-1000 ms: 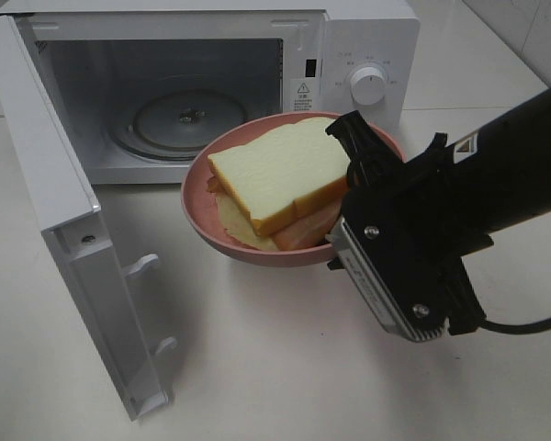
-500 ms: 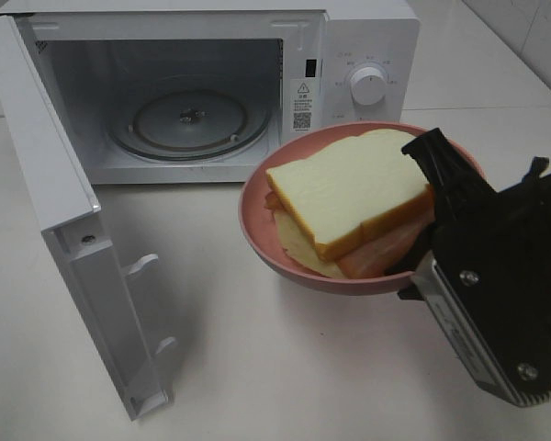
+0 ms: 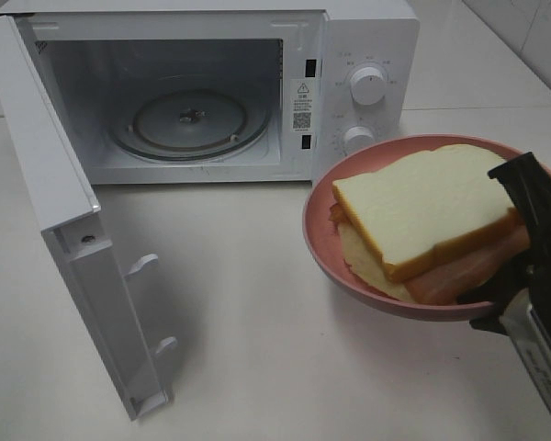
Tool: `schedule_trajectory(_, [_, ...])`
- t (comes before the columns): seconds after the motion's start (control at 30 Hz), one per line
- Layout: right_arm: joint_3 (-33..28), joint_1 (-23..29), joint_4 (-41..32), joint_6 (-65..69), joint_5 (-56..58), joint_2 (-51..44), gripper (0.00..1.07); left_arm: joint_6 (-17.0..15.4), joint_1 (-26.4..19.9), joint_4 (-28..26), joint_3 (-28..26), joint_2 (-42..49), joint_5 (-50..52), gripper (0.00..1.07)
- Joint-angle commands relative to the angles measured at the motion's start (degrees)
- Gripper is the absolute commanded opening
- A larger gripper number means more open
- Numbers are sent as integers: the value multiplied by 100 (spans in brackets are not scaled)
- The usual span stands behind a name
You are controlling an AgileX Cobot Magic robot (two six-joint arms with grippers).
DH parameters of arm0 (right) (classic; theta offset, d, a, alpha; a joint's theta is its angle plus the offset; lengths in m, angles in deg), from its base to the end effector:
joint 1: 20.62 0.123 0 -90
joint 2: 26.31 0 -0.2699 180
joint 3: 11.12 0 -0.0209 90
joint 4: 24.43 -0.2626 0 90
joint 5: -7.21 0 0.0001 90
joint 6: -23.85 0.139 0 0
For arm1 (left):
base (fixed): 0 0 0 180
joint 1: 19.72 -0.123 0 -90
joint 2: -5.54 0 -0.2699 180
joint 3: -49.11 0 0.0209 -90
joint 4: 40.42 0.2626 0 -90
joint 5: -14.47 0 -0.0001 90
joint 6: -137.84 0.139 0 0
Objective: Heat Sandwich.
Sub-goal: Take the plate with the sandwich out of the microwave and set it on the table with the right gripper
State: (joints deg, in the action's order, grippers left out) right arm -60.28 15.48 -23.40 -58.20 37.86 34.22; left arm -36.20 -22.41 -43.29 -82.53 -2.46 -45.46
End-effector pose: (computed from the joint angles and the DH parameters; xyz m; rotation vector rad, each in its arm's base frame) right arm 0.1705 0.1228 0.1821 -2.1396 1.2642 -0.3667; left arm 0.0645 -0.0030 0.2619 0.0597 2.0279 0.0354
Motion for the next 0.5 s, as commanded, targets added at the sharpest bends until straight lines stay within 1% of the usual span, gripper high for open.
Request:
schedule_trajectory(0.03, [-57,11,286,493,23,-321,0,0,-17,-40,11,97,46,98])
schedule_trajectory(0.1, [-63,11,361,625,46,-384,0,0,-17,-40,11,97,46,98])
schedule_trajectory(0.23, [-166,11,963,1879,218,-693,0,0,-17,-40,11,97,46,98])
schedule_trajectory(0.27, [-166,11,963,1879,218,-693,0,0,-17,-40,11,97,46,98])
schedule_trajectory(0.37, [-172,11,1346,2681,298,-722,0,0,-17,-40,11,97,46,98])
schedule_trajectory(0.4, [-172,11,1346,2681,298,-722,0,0,-17,-40,11,97,46,98])
schedule_trajectory(0.5, [-172,11,1650,3186,321,-722,0,0,-17,-40,11,97,46,98])
